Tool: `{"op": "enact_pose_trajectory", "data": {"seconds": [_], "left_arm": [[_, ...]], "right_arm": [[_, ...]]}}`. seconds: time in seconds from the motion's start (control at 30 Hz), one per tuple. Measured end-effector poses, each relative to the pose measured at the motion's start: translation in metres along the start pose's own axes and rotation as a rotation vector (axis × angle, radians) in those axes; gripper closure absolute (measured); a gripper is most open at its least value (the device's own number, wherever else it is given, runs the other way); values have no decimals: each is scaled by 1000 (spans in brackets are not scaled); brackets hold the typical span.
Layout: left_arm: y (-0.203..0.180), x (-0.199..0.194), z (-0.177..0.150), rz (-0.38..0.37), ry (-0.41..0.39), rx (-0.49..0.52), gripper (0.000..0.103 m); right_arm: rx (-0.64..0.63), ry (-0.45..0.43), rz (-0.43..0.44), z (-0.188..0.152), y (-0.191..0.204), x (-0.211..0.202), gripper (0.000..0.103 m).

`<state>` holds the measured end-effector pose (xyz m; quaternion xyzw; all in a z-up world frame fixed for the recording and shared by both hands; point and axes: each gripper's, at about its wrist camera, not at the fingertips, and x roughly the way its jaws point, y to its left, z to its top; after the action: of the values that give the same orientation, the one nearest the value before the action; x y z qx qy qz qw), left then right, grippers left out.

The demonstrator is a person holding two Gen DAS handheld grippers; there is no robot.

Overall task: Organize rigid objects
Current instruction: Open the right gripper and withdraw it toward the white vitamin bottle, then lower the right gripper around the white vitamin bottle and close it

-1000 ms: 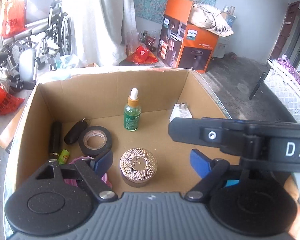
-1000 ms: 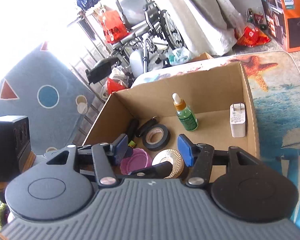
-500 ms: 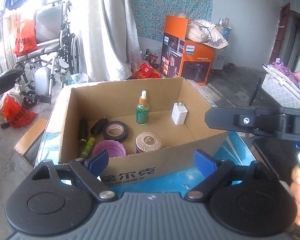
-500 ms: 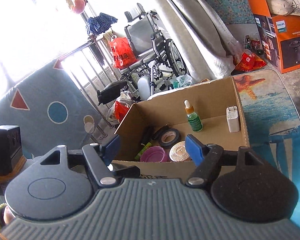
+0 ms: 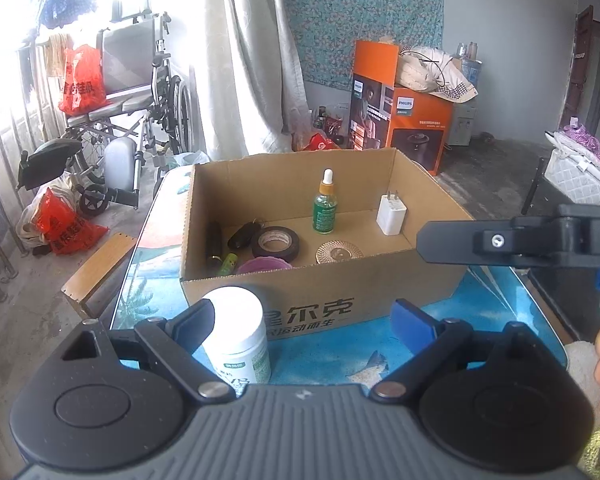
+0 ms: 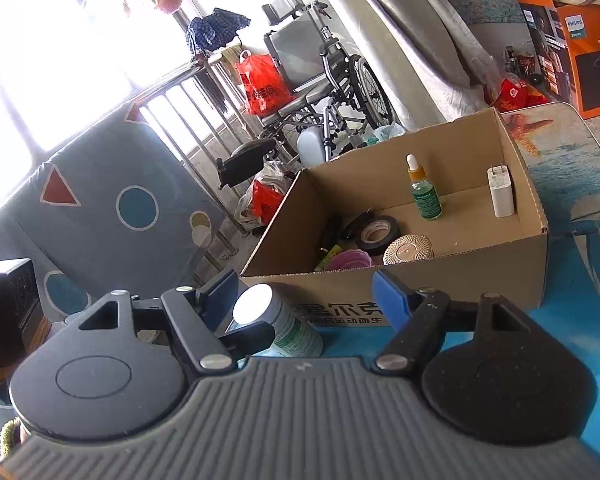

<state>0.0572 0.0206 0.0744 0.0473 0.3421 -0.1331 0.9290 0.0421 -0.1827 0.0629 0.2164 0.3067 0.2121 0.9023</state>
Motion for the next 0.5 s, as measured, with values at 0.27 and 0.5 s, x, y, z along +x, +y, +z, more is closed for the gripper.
{"op": "enact_pose_trajectory", "data": {"seconds": [0.27,0.5], "left_arm": [[14,3,-16,28,19,-18,7],[22,11,-23,32,21,-26,7]], "right_arm": [[2,49,18,-5,6,19,29],[-13,85,21,-7,14,34,29]]}}
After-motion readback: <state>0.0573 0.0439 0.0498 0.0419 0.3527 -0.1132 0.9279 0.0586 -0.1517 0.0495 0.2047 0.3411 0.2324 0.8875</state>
